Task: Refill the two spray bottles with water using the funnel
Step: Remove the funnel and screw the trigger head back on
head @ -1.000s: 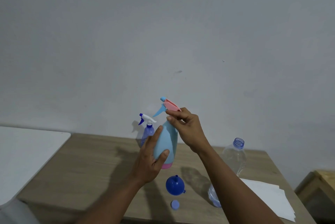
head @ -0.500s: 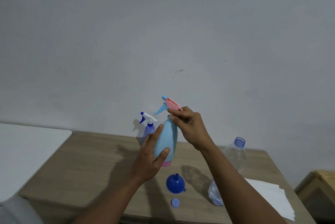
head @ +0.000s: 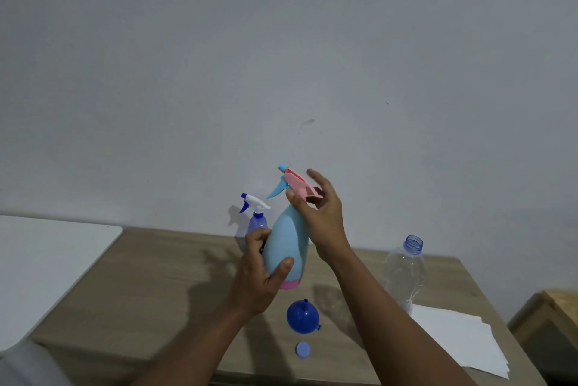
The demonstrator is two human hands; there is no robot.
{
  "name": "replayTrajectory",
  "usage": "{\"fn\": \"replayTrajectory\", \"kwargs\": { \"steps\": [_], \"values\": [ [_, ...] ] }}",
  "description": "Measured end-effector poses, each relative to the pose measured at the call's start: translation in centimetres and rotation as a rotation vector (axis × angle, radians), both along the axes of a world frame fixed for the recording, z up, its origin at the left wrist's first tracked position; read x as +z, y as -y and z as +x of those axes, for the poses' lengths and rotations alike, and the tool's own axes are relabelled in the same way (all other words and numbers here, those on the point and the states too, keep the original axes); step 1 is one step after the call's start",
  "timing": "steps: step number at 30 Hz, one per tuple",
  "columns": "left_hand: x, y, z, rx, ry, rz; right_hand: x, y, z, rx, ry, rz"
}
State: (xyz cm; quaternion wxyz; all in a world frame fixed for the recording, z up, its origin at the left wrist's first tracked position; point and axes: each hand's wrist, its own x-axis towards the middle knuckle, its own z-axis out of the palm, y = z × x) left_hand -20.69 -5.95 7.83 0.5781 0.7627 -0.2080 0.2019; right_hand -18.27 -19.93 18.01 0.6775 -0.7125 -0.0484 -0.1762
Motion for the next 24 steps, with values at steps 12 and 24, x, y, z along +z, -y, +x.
{"fn": "replayTrajectory", "kwargs": {
  "steps": [12,24],
  "values": [
    [-8.6,-3.0,0.3,0.081,-0.256,0.127,-6.1,1.2,0.1,0.123,-0.308,-0.103],
    [-21.0,-9.1,0.8,0.232,-0.789,0.944,-18.3,4.9,-2.6,0.087,-0.699,-0.559]
  ]
}}
